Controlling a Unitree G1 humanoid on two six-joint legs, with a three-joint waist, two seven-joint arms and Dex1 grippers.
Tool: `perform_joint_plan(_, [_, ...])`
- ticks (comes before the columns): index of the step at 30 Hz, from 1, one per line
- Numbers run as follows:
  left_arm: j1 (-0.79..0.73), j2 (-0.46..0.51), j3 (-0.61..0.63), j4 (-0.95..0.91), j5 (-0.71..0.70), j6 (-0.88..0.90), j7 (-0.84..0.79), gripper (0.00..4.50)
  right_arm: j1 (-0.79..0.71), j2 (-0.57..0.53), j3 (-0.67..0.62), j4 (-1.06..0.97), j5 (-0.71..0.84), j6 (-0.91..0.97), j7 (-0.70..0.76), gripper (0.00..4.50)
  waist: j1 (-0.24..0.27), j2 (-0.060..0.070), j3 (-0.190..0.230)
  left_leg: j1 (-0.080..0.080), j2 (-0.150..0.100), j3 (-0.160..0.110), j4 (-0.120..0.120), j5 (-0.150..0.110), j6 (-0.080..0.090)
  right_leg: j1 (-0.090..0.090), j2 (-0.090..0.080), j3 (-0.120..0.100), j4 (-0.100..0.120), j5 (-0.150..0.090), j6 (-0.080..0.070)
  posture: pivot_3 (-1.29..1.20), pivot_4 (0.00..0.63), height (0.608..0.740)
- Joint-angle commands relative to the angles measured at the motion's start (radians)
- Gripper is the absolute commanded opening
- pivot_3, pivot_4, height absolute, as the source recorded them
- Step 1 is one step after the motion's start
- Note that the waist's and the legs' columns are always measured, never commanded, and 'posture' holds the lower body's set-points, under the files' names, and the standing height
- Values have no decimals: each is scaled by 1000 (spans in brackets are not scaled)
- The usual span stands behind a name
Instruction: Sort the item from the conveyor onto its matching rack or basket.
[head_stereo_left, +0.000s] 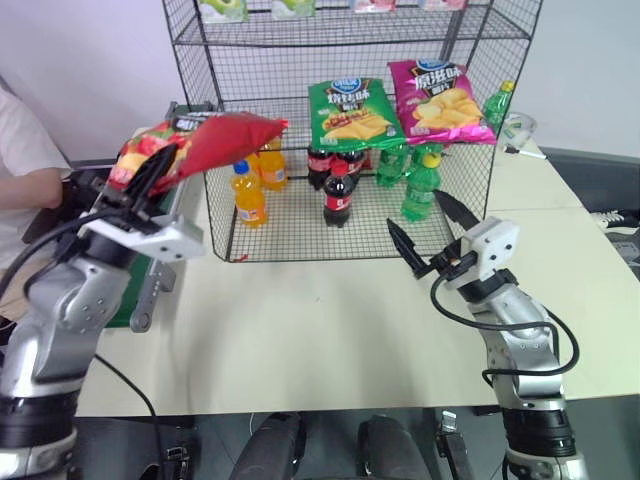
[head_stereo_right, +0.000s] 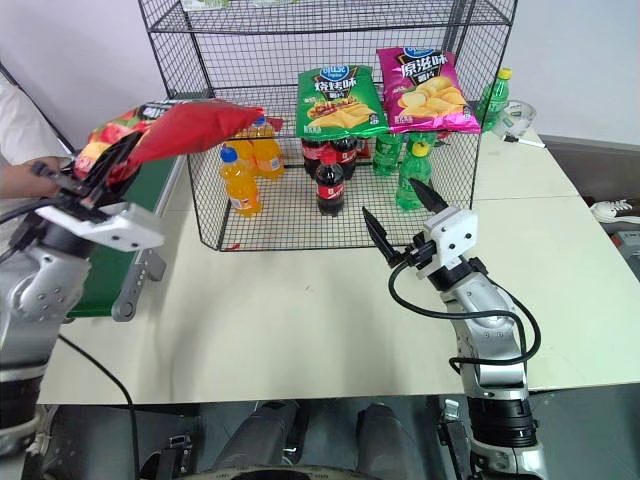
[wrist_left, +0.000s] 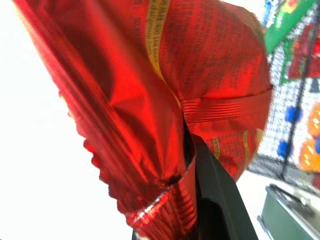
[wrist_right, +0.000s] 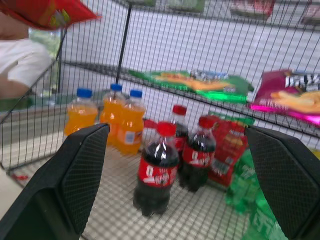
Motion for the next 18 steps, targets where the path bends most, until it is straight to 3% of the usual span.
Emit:
perform_joint_plan(1, [-80, -9, -26, 34, 44, 21, 41, 54, 2, 6, 19, -60, 11, -11, -4, 4500, 0, 0, 0, 0, 0, 0, 0, 0, 0, 0, 0, 0, 0, 0, 0, 0, 150, 740])
perform_joint_plan(12, [-341, -85, -197, 366, 192, 69, 223, 54, -37, 10, 70, -111, 109, 50, 36, 4500, 1, 0, 0, 0, 0, 0, 0, 1, 0, 1, 1, 1, 1, 0, 0, 0, 150, 740])
perform_joint_plan(18, [-569, -122, -332, 705, 276, 43, 398, 54, -37, 12, 84, -101, 98, 45, 35, 4500, 2, -1, 0, 0, 0, -1, 1, 1, -1, 2, 1, 0, 1, 0, 0, 0, 150, 740])
